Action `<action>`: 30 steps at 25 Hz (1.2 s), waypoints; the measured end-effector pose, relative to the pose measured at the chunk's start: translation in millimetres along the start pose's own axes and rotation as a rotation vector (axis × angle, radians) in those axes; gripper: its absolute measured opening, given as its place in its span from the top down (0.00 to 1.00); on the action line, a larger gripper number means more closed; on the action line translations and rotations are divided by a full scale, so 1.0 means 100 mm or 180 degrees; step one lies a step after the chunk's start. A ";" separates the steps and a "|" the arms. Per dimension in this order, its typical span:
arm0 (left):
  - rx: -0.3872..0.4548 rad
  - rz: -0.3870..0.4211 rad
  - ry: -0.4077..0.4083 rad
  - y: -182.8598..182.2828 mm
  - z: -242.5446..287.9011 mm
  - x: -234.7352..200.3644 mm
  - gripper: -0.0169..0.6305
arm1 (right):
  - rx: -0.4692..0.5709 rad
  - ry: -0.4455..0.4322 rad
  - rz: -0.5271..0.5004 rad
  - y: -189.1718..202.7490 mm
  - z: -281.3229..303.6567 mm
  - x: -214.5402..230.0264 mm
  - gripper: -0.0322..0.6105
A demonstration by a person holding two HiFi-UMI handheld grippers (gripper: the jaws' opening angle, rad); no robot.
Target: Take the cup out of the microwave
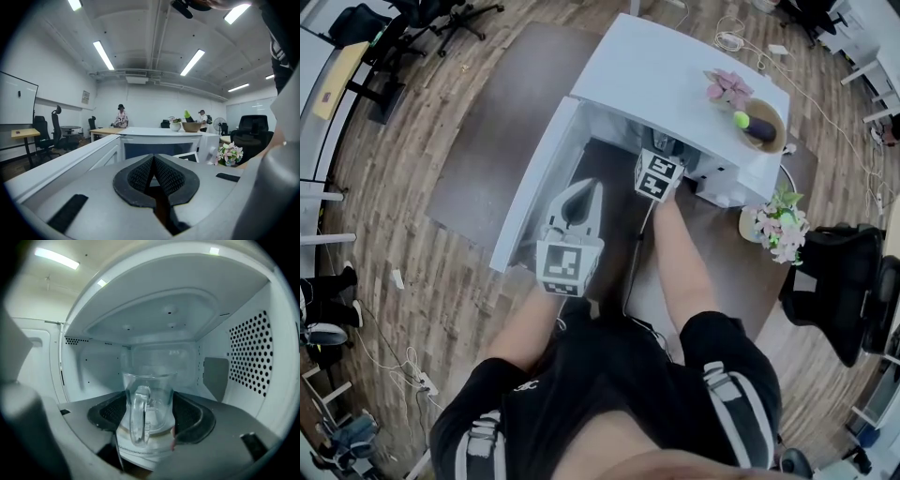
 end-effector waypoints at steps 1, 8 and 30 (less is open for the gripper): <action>0.0003 0.0008 0.0020 0.00 -0.03 0.00 0.98 | 0.0010 0.0002 0.0020 0.01 -0.04 -0.01 0.47; 0.0049 0.0025 0.0162 0.01 -0.16 -0.01 0.98 | 0.0056 0.0074 0.0098 0.07 -0.43 -0.04 0.47; 0.0472 -0.0150 0.0742 -0.36 -1.11 0.03 0.98 | 0.0676 0.0117 0.0023 -0.86 -2.79 -0.75 0.47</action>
Point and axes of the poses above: the fingertips, and each gripper's own axes: z forward along the fingers, x to its right, y out of its underside, the point moved 5 cm from there along -z, backward along the fingers, and after that the axes turned 10 degrees about -y, right-handed, at the moved point
